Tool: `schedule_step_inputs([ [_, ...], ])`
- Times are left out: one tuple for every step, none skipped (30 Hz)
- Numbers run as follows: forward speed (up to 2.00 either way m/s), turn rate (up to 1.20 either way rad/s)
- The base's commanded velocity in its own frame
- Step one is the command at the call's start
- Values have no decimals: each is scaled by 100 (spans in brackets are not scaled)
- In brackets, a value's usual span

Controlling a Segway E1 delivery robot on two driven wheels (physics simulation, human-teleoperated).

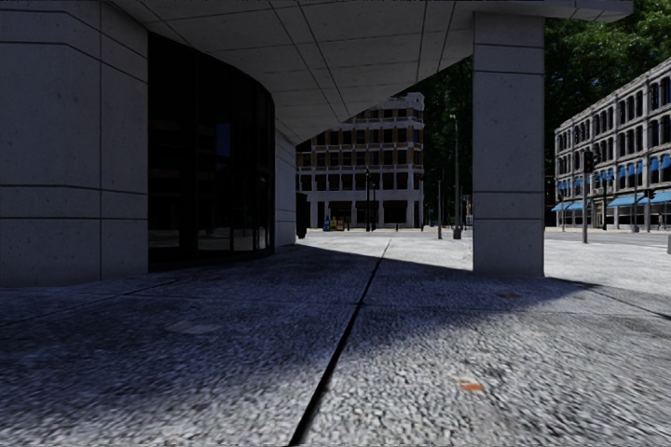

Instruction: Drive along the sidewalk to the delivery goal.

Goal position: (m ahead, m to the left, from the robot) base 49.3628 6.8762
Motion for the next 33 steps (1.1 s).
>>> schedule_step_inputs([
  [200, 0],
  [200, 0],
  [200, 0],
  [200, 0],
  [200, 0],
  [200, 0],
  [200, 0],
  [200, 0],
  [200, 0],
  [200, 0],
  [200, 0],
  [200, 0],
  [200, 0],
  [200, 0],
  [200, 0],
  [200, 0],
  [200, 0],
  [200, 0],
  [200, 0],
  [200, 0],
  [200, 0],
  [200, 0],
  [200, 0],
  [200, 0],
  [200, 0],
  [200, 0],
  [200, 0],
  [200, 0],
  [200, 0],
  [200, 0],
  [200, 0],
  [200, 0],
  [200, 0],
])
